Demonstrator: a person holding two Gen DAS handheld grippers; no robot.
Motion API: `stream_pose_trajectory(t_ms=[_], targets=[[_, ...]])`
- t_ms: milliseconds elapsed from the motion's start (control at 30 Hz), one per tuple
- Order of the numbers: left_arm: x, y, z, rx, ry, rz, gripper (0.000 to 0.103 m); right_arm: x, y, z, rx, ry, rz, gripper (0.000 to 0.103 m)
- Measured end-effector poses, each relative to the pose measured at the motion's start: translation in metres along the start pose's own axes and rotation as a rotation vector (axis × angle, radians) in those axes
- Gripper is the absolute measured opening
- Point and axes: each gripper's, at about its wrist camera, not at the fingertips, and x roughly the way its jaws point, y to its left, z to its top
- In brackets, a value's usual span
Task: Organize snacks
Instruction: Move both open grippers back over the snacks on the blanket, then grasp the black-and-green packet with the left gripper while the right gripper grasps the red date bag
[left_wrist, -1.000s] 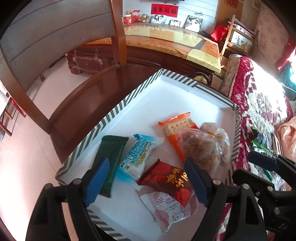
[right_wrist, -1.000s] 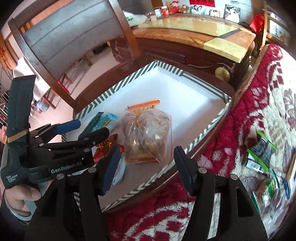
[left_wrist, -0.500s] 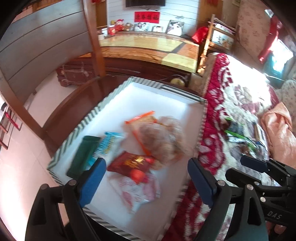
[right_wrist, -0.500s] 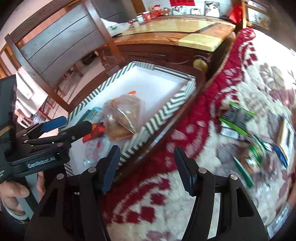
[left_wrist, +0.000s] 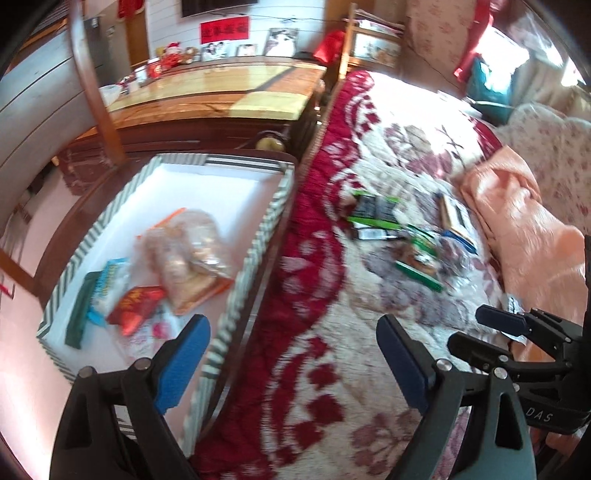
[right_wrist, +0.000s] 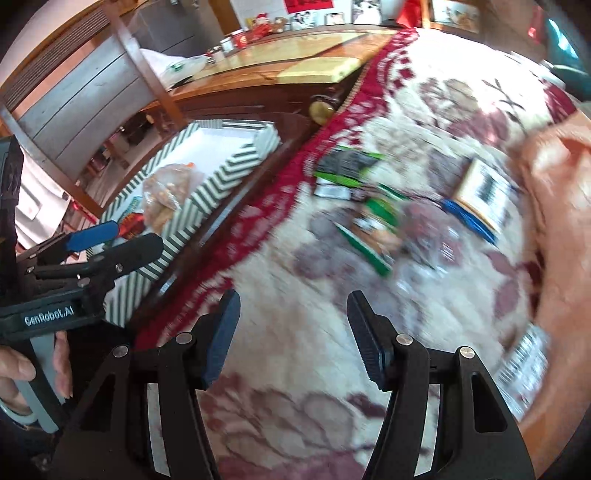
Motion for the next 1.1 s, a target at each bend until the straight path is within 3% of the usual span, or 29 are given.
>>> stream_pose_trajectory(t_ms=[500, 933, 1100], targets=[[0.04, -0.052, 0.017, 0.068, 0.085, -0.072, 0.093, -0.023, -0.079, -0.033, 0.164, -0.022, -0.045, 0.06], [0.1, -0.067, 0.092, 0.101, 0.117, -0.15, 0.093, -0.004, -0.104, -0.041, 0.215, 0.018, -0.024, 0.06], [0.125, -0.072, 0.111, 0.115, 0.14, -0.136, 0.093, -0.002, -0.107, -0.041, 0.217, 0.019, -0.014, 0.06]])
